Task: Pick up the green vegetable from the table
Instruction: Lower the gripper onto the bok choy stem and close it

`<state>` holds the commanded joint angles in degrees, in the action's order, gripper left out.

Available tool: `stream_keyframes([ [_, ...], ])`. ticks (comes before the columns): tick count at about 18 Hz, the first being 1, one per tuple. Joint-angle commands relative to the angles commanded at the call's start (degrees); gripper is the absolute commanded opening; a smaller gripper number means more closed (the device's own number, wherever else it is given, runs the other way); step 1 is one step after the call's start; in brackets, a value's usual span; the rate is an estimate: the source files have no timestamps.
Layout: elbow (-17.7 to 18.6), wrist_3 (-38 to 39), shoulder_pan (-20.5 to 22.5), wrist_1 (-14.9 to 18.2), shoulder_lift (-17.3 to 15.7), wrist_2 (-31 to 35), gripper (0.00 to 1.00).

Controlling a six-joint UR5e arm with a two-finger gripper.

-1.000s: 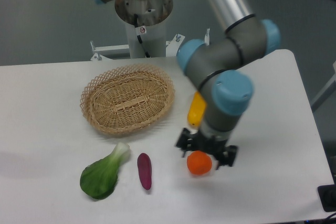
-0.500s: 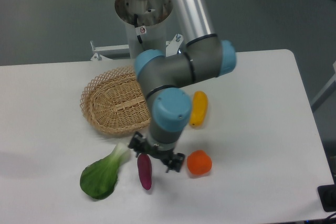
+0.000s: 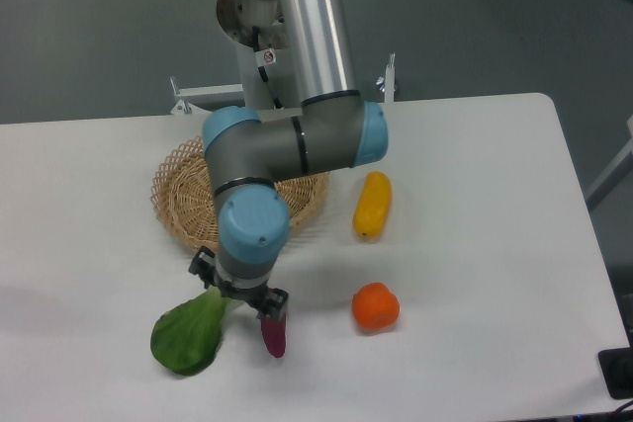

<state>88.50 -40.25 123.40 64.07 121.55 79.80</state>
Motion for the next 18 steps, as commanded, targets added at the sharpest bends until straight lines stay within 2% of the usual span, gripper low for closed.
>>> stream_keyframes([
  [4, 2.11, 0.88, -1.23, -2.72, 0.61, 0.26, 1.0],
  [7, 3.16, 2.72, -1.5, -6.84, 1.4, 0.79, 1.0],
  [13, 3.25, 3.87, -2.29, -7.65, 2.46, 3.25, 0.99],
  [15, 3.17, 4.04, -2.29, -7.56, 2.46, 3.34, 0.76],
  [16, 2.99, 4.3, -2.29, -7.56, 2.29, 3.25, 0.57],
  [18, 2.9, 5.44, -2.29, -7.56, 2.29, 3.25, 0.32],
])
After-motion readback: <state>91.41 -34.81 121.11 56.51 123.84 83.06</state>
